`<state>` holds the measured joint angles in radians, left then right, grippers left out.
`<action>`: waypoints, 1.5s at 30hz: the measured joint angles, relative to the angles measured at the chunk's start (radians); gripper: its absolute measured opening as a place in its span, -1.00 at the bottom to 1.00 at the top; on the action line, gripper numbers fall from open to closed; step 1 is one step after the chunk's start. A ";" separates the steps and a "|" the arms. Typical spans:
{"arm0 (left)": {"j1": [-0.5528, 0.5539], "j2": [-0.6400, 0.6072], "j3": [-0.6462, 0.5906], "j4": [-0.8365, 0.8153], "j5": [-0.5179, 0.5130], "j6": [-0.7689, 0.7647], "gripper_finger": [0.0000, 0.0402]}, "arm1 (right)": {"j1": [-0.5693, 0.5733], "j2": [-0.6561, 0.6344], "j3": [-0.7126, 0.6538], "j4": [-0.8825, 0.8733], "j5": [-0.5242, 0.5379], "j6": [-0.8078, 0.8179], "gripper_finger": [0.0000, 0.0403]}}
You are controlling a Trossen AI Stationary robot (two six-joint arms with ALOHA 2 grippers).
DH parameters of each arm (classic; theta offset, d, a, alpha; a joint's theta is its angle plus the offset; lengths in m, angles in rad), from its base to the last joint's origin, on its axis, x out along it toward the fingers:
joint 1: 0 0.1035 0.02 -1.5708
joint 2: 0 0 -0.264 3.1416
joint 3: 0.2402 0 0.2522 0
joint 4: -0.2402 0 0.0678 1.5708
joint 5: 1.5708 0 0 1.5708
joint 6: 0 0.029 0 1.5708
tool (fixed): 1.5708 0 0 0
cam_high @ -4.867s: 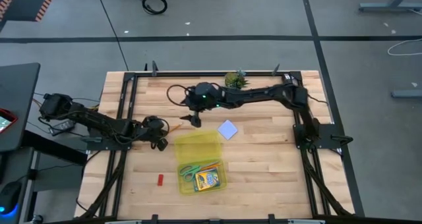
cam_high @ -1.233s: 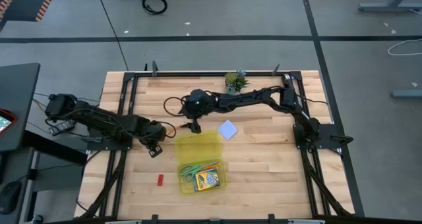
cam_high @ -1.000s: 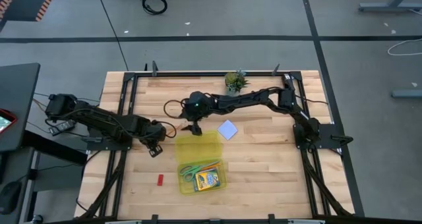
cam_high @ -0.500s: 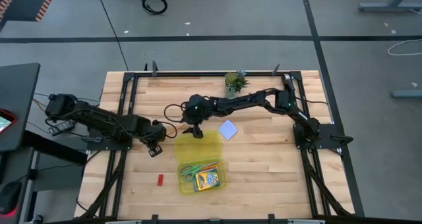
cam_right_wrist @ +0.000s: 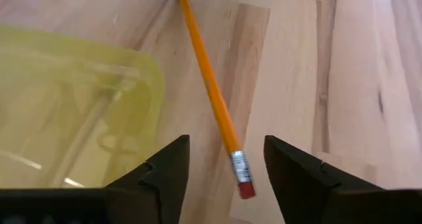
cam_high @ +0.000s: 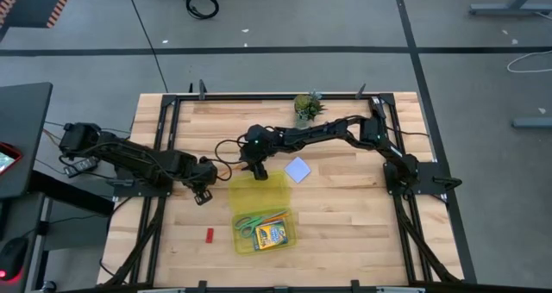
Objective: Pack school essentials
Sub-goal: Put the orange pencil into the yellow supply box
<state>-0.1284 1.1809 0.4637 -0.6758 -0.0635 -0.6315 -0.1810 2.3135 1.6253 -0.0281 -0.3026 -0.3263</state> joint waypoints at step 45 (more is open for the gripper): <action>0.000 0.000 0.000 0.022 -0.022 0.017 -0.93 | 0.001 0.000 0.000 -0.017 0.073 -0.053 -0.44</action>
<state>-0.1284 1.1809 0.4637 -0.6537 -0.0856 -0.6150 -0.1799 2.3131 1.6257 -0.0456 -0.2294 -0.3793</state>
